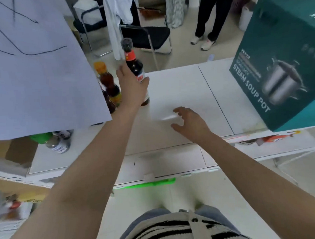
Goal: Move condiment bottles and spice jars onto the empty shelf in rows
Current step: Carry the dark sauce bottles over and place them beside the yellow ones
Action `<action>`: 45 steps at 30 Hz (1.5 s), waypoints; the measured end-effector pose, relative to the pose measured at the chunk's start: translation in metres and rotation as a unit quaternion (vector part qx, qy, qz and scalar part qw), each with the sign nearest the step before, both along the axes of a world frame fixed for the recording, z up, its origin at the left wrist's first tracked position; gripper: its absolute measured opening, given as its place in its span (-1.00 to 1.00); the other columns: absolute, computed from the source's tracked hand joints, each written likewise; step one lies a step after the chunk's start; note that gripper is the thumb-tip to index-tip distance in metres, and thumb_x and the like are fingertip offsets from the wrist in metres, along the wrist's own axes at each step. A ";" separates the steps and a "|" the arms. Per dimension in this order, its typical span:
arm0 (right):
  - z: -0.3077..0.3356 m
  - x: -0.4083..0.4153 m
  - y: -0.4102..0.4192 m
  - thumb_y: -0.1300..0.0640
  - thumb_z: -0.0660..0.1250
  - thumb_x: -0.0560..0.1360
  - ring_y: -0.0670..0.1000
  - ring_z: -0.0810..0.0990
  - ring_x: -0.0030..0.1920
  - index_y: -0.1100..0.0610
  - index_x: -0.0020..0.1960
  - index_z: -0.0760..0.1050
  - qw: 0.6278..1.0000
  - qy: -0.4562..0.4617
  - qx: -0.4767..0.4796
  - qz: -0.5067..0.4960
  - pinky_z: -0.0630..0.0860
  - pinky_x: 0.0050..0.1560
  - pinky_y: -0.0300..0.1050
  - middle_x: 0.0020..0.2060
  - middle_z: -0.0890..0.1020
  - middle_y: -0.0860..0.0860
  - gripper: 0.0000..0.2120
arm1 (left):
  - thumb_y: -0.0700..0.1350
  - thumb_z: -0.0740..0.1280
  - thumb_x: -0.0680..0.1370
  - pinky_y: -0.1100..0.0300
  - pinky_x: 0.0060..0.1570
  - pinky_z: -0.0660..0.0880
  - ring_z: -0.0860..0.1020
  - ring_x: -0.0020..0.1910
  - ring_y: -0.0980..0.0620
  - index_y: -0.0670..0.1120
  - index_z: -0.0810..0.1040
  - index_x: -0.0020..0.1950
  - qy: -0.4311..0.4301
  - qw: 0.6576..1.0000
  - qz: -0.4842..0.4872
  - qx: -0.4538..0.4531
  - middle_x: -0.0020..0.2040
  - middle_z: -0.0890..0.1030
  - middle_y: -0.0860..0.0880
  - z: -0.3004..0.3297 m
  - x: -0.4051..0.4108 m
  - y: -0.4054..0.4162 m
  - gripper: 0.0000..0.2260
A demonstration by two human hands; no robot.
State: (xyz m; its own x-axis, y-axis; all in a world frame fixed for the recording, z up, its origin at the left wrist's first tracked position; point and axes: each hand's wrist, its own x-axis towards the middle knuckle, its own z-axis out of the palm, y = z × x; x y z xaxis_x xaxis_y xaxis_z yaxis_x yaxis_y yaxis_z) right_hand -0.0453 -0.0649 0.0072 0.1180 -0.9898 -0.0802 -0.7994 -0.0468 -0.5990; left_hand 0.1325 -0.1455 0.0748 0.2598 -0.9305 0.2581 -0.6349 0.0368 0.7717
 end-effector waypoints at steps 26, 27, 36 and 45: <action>0.034 -0.023 -0.010 0.23 0.55 0.30 -0.02 0.65 0.08 0.10 0.21 0.50 0.905 -0.275 0.226 0.232 0.56 0.17 0.03 0.09 0.67 -0.02 -0.50 | -0.16 0.52 0.38 0.08 -0.11 0.61 0.63 -0.07 -0.08 -0.20 0.49 0.11 0.292 0.954 0.033 0.056 -0.05 0.65 -0.19 0.025 -0.046 0.126 -0.62; 0.033 -0.022 0.003 0.24 0.54 0.30 -0.01 0.65 0.06 0.10 0.19 0.51 0.900 -0.273 0.238 0.242 0.57 0.15 0.03 0.08 0.67 -0.02 -0.51 | -0.16 0.52 0.38 0.09 -0.12 0.62 0.64 -0.10 -0.08 -0.20 0.50 0.10 0.310 0.947 0.050 0.062 -0.05 0.66 -0.21 0.024 -0.046 0.141 -0.64; 0.009 0.019 0.135 -0.05 0.54 0.22 -0.02 0.67 0.01 0.02 0.11 0.57 0.839 -0.195 0.350 0.370 0.58 0.14 0.05 -0.01 0.70 -0.05 -0.52 | -0.10 0.52 0.39 0.19 -0.20 0.62 0.65 -0.24 0.02 -0.09 0.60 0.06 0.420 0.862 0.260 0.112 -0.07 0.67 -0.10 -0.011 -0.017 0.305 -0.72; -0.002 0.121 0.278 0.06 0.50 0.37 -0.12 0.66 -0.06 0.00 0.08 0.56 0.785 -0.118 0.404 0.455 0.53 -0.15 -0.33 -0.04 0.69 -0.04 -0.70 | 0.00 0.48 0.43 0.17 -0.16 0.59 0.64 -0.21 0.01 -0.15 0.55 0.18 0.482 0.766 0.420 0.071 -0.10 0.68 -0.11 -0.048 0.054 0.480 -0.61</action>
